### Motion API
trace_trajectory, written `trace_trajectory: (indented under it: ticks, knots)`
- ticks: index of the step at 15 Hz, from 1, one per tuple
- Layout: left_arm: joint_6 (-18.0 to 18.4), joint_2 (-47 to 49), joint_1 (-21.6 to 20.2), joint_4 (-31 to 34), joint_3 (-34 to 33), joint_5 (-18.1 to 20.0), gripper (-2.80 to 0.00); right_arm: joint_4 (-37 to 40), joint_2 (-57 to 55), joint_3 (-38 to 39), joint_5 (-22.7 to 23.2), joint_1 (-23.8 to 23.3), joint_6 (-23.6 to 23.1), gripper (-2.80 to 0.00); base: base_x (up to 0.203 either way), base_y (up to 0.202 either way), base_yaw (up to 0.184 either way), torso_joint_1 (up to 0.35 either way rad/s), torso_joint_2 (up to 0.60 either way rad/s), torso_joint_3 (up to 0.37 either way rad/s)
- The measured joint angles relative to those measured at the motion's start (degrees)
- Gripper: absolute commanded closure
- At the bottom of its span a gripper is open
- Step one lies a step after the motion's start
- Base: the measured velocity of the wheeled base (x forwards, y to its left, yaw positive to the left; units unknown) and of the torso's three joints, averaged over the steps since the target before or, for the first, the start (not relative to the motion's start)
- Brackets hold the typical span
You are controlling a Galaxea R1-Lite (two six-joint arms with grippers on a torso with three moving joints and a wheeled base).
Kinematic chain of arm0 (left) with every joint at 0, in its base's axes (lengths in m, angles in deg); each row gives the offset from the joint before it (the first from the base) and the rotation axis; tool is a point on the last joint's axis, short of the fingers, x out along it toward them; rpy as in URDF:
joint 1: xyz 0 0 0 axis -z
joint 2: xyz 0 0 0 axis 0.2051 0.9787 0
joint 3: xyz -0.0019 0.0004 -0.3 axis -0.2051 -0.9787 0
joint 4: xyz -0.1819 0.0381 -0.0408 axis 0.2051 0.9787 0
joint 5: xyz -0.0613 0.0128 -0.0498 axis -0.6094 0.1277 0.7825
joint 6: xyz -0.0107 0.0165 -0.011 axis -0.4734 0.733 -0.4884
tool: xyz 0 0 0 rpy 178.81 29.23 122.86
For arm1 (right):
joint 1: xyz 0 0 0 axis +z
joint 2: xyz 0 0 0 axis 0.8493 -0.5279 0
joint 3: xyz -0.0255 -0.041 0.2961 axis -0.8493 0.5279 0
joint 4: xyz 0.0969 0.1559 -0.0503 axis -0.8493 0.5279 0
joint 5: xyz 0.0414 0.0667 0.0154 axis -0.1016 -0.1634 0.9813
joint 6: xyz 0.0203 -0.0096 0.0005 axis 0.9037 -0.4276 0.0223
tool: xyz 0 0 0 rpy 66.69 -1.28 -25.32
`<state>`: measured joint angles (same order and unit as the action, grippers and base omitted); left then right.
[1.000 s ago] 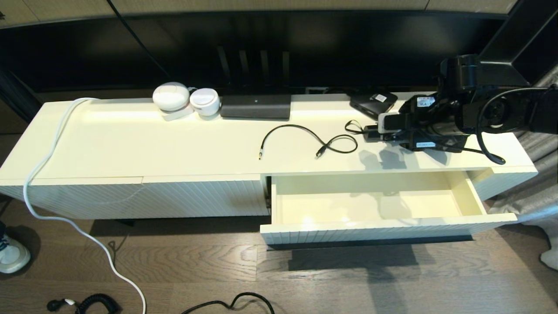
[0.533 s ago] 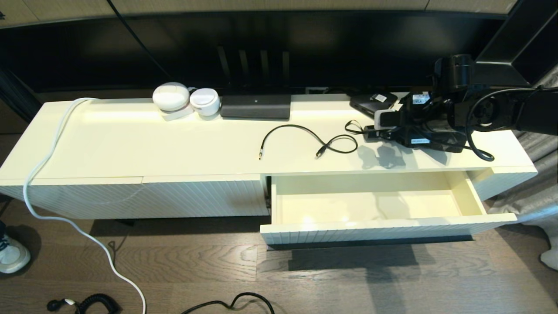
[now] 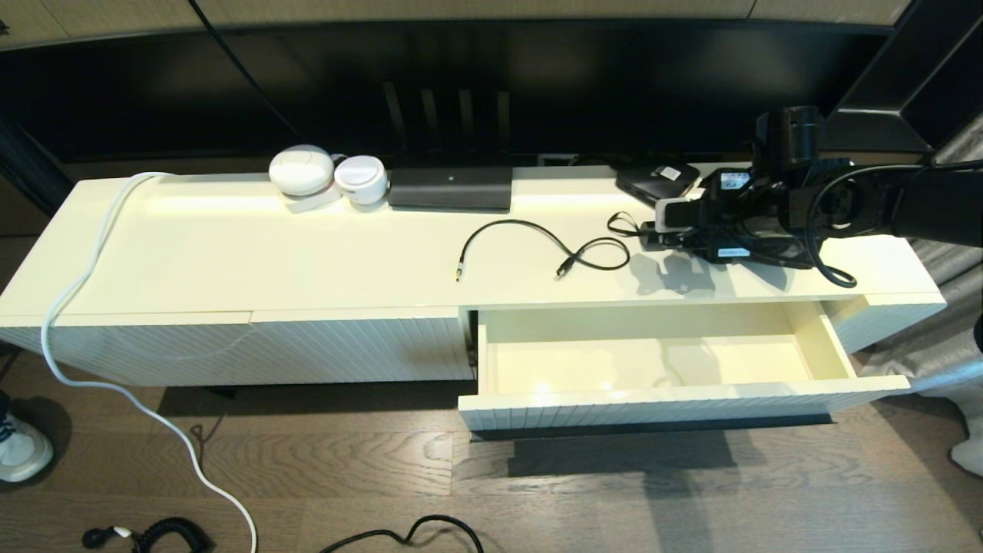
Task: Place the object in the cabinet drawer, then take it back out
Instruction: Put the umbrella in the drawer
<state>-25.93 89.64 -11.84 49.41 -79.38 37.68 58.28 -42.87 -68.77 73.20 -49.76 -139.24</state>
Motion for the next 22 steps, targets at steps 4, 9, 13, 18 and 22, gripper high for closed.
trace_trajectory:
  ticks: [4,9,13,18,22]
  knots:
    - [0.0,0.0,0.0,0.0,0.0,0.0,-2.8,-0.3,0.0,-0.5,0.0,-0.1,0.0,-2.8,0.0,0.0,0.0,0.0,0.0,0.0]
    - [0.0,0.0,0.0,0.0,0.0,0.0,-2.8,0.0,0.9,-0.5,0.0,0.1,-0.4,-2.8,0.0,0.0,0.0,0.0,0.0,0.0]
    - [0.0,0.0,0.0,0.0,0.0,0.0,-2.8,0.1,1.1,-0.5,0.1,0.2,-0.4,-2.8,0.0,0.0,0.0,0.0,0.0,0.0]
    - [0.0,0.0,0.0,0.0,0.0,0.0,-2.8,0.1,0.6,-0.4,0.0,0.2,-0.1,-2.8,0.0,0.0,0.0,0.0,0.0,0.0]
    - [0.0,0.0,0.0,0.0,0.0,0.0,-2.8,0.1,0.0,-0.4,-0.1,0.3,0.0,-2.8,0.0,0.0,0.0,0.0,0.0,0.0]
